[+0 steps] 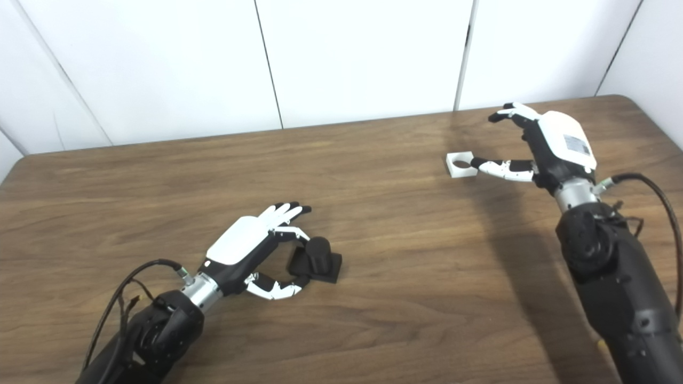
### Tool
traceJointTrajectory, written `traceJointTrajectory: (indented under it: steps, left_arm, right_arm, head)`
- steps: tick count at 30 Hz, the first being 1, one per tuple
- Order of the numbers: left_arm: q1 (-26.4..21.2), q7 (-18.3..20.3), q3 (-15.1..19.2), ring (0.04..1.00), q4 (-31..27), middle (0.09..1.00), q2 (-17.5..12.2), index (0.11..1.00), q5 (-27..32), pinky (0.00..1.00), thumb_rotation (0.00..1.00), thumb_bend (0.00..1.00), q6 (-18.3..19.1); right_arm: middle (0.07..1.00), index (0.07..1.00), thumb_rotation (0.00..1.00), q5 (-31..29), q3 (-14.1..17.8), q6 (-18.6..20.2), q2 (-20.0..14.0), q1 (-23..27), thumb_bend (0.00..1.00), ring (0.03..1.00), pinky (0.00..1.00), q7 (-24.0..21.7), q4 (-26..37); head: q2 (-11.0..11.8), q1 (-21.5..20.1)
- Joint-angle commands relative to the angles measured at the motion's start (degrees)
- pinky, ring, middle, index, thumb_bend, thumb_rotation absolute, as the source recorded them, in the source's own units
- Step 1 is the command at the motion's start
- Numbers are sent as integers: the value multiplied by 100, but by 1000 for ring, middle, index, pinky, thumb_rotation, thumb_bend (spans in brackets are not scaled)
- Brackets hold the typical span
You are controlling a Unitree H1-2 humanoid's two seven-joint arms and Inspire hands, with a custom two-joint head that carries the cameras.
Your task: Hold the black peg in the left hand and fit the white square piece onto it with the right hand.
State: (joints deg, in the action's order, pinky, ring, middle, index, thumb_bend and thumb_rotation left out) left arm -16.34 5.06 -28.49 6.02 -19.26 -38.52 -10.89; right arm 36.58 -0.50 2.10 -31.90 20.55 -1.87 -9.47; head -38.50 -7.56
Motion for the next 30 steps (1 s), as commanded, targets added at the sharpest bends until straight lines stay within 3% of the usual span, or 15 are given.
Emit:
traceJointTrajectory:
  steps: [1, 3, 10, 19, 30]
  left_arm:
    - [83, 169, -61, 1000, 288, 976, -100, 585, -296, 1000, 226, 924, 118]
    - [91, 158, -56, 1000, 289, 973, -92, 583, -315, 1000, 226, 920, 111]
    - [110, 159, -46, 1000, 269, 970, -78, 583, -337, 1000, 231, 920, 123]
    - [118, 129, 11, 1000, 276, 974, -122, 578, -298, 1000, 203, 924, 104]
    - [160, 178, 68, 1000, 200, 976, -152, 577, -268, 1000, 211, 925, 127]
  right_arm:
    - [931, 798, 462, -8, -113, -53, -310, 505, 732, 911, 753, -203, -88]
    - [959, 820, 494, -53, -248, 1, -393, 685, 748, 946, 819, -459, -288]
    - [975, 842, 452, -137, -605, -100, -543, 1172, 770, 979, 941, -871, -945]
    - [998, 888, 496, -269, -1019, -176, -611, 1732, 827, 999, 992, -1428, -1663]
    - [1000, 946, 381, -387, -1354, -87, -599, 2055, 793, 1000, 967, -2081, -1944]
  head:
    - [30, -16]
    - [35, -14]
    - [106, -8]
    - [160, 49]
    - [157, 105]
